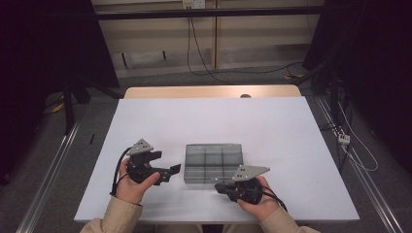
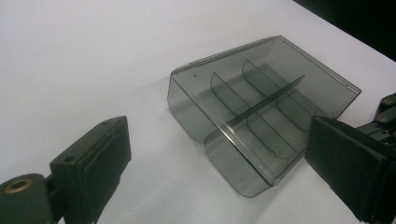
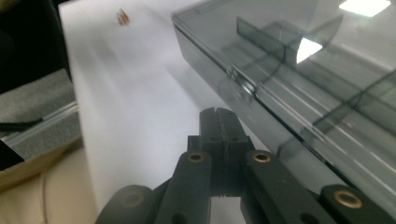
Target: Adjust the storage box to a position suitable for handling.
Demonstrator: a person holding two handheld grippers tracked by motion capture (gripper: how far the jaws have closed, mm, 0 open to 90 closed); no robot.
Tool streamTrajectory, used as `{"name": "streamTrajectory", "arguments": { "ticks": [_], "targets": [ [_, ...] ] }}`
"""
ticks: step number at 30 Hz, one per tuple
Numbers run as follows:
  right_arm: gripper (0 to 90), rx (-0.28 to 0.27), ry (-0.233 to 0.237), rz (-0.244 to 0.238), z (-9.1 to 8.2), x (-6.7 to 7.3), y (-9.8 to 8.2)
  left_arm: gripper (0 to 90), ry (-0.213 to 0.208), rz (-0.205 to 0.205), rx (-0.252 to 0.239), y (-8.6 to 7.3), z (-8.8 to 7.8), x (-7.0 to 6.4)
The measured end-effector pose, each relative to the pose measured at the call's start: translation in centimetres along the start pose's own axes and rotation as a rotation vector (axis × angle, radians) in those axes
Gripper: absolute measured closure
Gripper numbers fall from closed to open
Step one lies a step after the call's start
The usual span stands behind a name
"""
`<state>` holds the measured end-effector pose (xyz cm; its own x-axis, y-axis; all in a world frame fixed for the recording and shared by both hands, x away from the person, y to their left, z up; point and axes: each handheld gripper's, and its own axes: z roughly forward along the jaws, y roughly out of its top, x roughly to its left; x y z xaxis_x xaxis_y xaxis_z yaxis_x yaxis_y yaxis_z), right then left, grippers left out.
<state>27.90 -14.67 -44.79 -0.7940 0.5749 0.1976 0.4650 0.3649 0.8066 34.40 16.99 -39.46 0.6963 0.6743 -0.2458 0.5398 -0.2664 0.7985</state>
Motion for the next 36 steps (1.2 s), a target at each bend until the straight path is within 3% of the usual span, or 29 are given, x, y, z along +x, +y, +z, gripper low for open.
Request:
{"name": "streamTrajectory", "arguments": {
  "ticks": [8, 13, 15, 17, 19, 29, 31, 36],
  "targets": [
    [90.0, 0.031, -0.041, 0.004, 0.9, -0.7, -0.1, 6.5, -0.01, 0.004, 0.005, 0.0, 0.0, 0.1],
    [90.0, 0.04, -0.038, 0.003, 1.2, -0.7, 0.0, 6.5, -0.012, 0.003, 0.015, -0.1, -0.1, 0.4],
    [90.0, -0.008, -0.025, 0.02, 1.0, -0.5, 0.3, 6.5, -0.014, -0.004, 0.013, 0.0, -0.2, 0.6],
    [90.0, -0.051, -0.046, -0.009, 0.3, -0.1, 1.1, 6.5, -0.016, -0.003, 0.014, 0.0, -0.4, 0.8],
    [90.0, -0.113, -0.05, 0.008, -0.3, -0.2, 1.8, 6.4, -0.016, 0.002, 0.019, -0.1, -0.3, 0.9],
    [90.0, -0.139, -0.107, -0.043, -0.5, -0.7, 2.8, 6.3, -0.017, 0.025, 0.045, -0.5, 1.0, 1.1],
    [90.0, -0.141, -0.11, -0.044, -0.5, -0.8, 2.9, 6.4, -0.029, 0.023, 0.05, -0.5, 1.4, 1.1],
    [90.0, -0.15, -0.119, -0.05, -0.7, -0.9, 3.0, 6.8, -0.017, 0.01, 0.063, -0.4, 2.1, 1.4]
  ]
}}
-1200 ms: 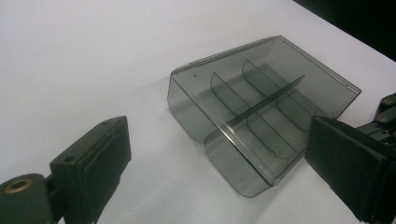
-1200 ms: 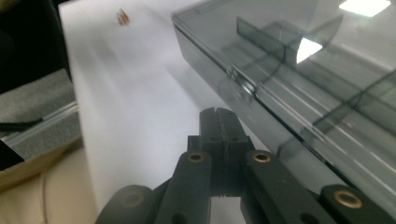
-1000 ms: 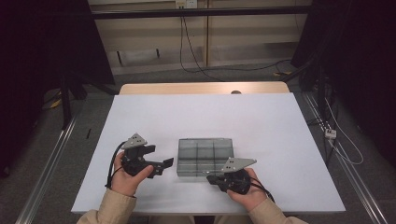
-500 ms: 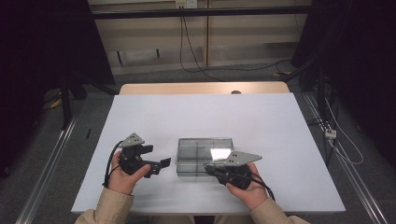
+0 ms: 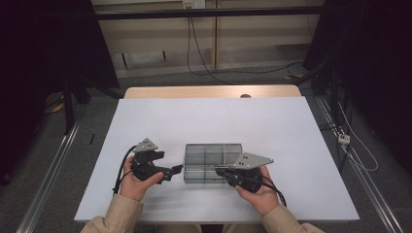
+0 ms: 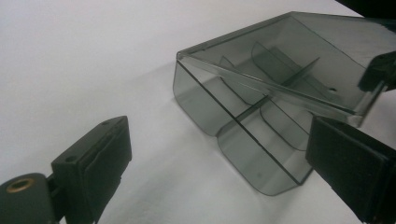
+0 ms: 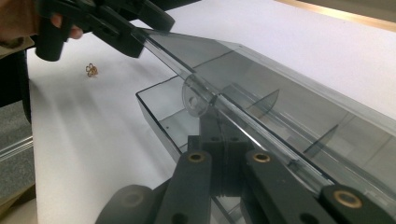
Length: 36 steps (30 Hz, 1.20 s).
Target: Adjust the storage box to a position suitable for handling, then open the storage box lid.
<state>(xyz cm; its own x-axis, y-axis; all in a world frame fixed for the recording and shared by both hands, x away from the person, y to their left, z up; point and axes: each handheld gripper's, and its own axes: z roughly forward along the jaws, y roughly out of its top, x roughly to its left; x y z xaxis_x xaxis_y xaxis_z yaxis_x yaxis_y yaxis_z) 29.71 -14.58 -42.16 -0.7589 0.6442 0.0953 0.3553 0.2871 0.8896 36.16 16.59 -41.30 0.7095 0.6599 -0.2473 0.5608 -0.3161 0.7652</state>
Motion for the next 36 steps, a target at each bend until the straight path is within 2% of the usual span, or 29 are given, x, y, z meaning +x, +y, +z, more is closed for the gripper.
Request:
{"name": "streamTrajectory", "arguments": {
  "ticks": [5, 12, 22, 26, 27, 29, 32, 36],
  "targets": [
    [90.0, -0.006, -0.004, -0.002, -0.1, 0.0, 0.2, 7.1, 0.004, 0.016, 0.012, 0.0, 0.4, 0.0],
    [90.0, -0.021, -0.006, 0.001, -0.3, -0.1, 0.4, 8.2, 0.002, 0.009, 0.003, 0.1, 1.0, 0.0],
    [90.0, -0.035, -0.016, 0.003, -0.4, -0.1, 0.7, 8.8, 0.021, 0.019, 0.022, 0.1, 1.4, 0.0],
    [90.0, -0.039, -0.018, -0.001, -0.5, -0.2, 0.8, 9.1, 0.013, 0.027, 0.028, 0.2, 1.8, -0.1],
    [90.0, -0.039, -0.018, -0.001, -0.5, -0.2, 0.8, 9.1, 0.01, 0.016, 0.023, 0.2, 1.9, -0.2],
    [90.0, -0.042, -0.016, 0.001, -0.5, -0.2, 0.8, 9.8, 0.012, 0.028, 0.023, 0.4, 2.2, -0.2],
    [90.0, -0.045, -0.018, 0.002, -0.4, -0.2, 0.8, 10.0, 0.017, 0.009, 0.025, 0.7, 2.6, -0.1],
    [90.0, -0.043, -0.016, 0.0, -0.4, -0.2, 0.8, 11.3, 0.002, 0.0, -0.005, 1.0, 2.8, 0.0]
  ]
}}
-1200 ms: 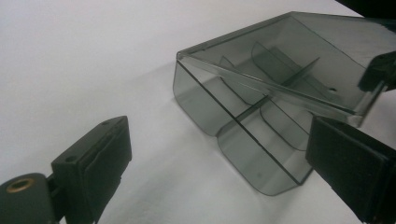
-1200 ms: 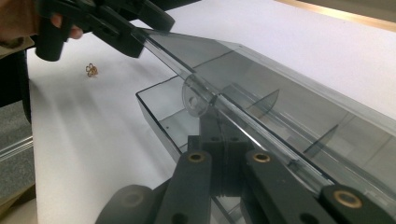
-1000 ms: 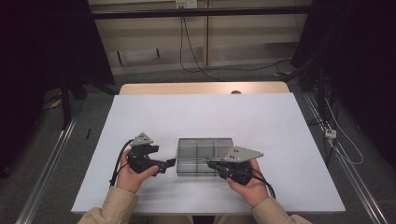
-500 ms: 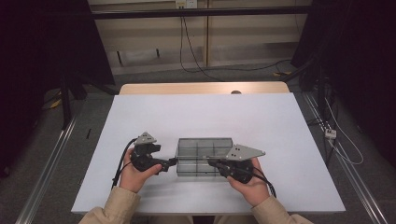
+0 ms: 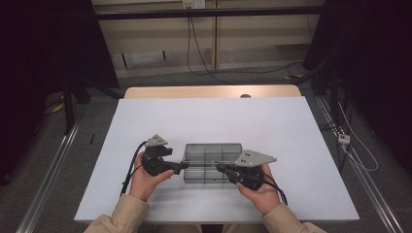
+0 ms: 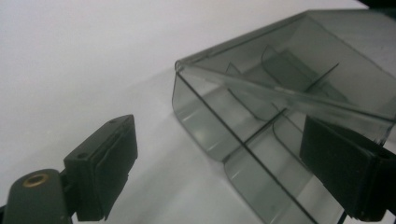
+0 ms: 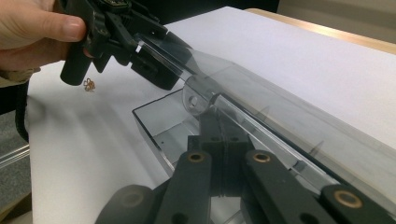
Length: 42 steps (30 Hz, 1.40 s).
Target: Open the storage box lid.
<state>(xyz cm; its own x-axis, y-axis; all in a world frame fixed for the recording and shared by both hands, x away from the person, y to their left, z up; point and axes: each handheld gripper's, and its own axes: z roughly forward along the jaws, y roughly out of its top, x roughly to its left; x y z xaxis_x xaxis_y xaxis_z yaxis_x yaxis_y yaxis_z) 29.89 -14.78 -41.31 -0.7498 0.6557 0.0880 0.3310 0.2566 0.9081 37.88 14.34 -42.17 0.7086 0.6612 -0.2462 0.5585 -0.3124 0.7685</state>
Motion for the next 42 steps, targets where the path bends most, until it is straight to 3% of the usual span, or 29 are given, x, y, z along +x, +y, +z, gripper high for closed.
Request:
{"name": "streamTrajectory", "arguments": {
  "ticks": [7, 12, 16, 21, 25, 29, 36, 42],
  "targets": [
    [89.6, -0.01, -0.002, 0.005, -0.1, 0.0, 0.0, 14.8, 0.004, -0.009, -0.04, 0.4, 0.1, 0.0],
    [82.8, 0.002, -0.006, 0.006, -0.2, 0.1, -0.3, 16.7, 0.014, -0.006, -0.064, 1.0, 0.0, 0.0],
    [72.4, 0.017, -0.067, 0.0, -0.5, -0.4, -0.7, 16.7, 0.015, -0.008, -0.065, 1.1, 0.2, -0.1],
    [57.5, 0.009, -0.135, 0.042, -1.6, -1.5, -1.7, 17.6, 0.02, -0.008, -0.071, 1.3, 0.2, -0.1],
    [44.0, 0.005, -0.201, 0.049, -2.4, -2.2, -2.1, 18.3, 0.02, -0.01, -0.074, 1.5, 0.2, -0.1],
    [38.3, -0.012, -0.266, 0.081, -2.8, -3.5, -2.3, 19.0, 0.021, -0.002, -0.078, 1.6, 0.2, -0.1],
    [44.0, -0.048, -0.292, 0.082, -2.4, -4.8, -1.5, 24.5, 0.015, 0.012, -0.099, 1.9, 0.2, -0.2],
    [49.2, -0.055, -0.273, 0.069, -1.6, -5.1, -0.9, 30.0, -0.002, 0.044, -0.097, 2.3, 0.5, -0.6]
  ]
}}
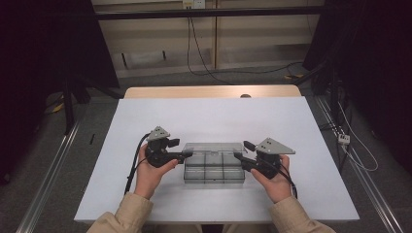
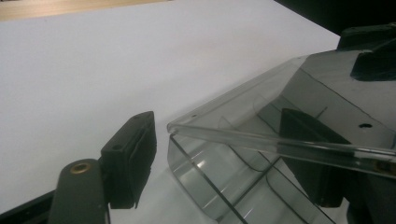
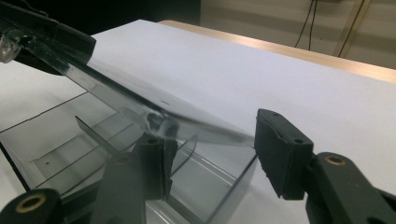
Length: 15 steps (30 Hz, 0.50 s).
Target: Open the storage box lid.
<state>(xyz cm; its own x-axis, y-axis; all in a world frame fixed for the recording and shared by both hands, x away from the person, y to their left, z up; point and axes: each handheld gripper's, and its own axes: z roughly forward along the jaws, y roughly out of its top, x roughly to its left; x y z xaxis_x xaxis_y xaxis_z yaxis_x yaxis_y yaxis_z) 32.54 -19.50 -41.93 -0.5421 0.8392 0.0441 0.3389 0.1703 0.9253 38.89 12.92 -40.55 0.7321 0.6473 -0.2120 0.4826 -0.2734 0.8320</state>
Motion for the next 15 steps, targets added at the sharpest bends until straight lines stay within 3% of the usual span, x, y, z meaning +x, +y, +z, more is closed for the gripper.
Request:
{"name": "streamTrajectory", "arguments": {
  "ticks": [15],
  "targets": [
    [55.3, -0.027, -0.017, 0.008, 1.1, -0.7, 0.6, 48.6, -0.003, 0.066, -0.034, 1.3, 1.0, -0.7]
  ]
}}
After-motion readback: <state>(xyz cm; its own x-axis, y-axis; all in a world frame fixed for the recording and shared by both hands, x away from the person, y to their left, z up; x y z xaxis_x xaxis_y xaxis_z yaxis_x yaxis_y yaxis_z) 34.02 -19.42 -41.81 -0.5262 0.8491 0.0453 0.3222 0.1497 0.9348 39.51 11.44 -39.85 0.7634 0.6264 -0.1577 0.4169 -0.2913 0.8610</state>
